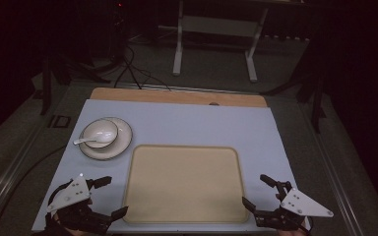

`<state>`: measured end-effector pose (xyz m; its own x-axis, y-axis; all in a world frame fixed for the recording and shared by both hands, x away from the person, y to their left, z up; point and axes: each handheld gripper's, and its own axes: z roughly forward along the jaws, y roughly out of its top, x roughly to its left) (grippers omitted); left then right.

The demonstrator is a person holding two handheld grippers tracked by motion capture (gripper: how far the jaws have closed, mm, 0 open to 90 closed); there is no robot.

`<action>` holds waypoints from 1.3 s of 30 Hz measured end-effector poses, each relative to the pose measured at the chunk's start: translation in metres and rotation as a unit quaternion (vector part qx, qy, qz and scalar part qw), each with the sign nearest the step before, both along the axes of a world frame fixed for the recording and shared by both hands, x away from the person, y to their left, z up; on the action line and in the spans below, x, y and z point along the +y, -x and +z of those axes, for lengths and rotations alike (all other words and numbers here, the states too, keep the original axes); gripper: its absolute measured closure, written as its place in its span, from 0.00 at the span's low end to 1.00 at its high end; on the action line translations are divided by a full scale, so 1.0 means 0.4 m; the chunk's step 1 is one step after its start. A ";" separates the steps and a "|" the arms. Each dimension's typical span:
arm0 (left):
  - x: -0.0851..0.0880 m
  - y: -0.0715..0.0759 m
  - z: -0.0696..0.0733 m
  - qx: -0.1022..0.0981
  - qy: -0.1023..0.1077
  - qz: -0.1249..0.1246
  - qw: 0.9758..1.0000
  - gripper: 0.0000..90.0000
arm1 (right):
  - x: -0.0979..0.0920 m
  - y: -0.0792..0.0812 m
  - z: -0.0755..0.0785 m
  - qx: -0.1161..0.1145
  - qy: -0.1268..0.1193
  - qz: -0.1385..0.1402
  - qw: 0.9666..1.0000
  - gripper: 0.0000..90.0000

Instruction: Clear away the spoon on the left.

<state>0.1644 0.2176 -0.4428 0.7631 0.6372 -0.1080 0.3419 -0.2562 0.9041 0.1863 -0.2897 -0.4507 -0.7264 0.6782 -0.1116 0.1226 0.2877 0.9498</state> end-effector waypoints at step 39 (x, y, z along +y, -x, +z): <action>0.095 -0.100 0.205 -0.027 -0.015 0.064 0.997 0.06 | 0.000 -0.004 -0.001 0.002 -0.003 -0.005 1.000 0.15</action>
<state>0.2044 0.2556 -0.3607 0.6791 0.7324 -0.0491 0.3255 -0.2405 0.9144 0.1878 -0.2898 -0.4510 -0.7197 0.6863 -0.1046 0.1293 0.2805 0.9511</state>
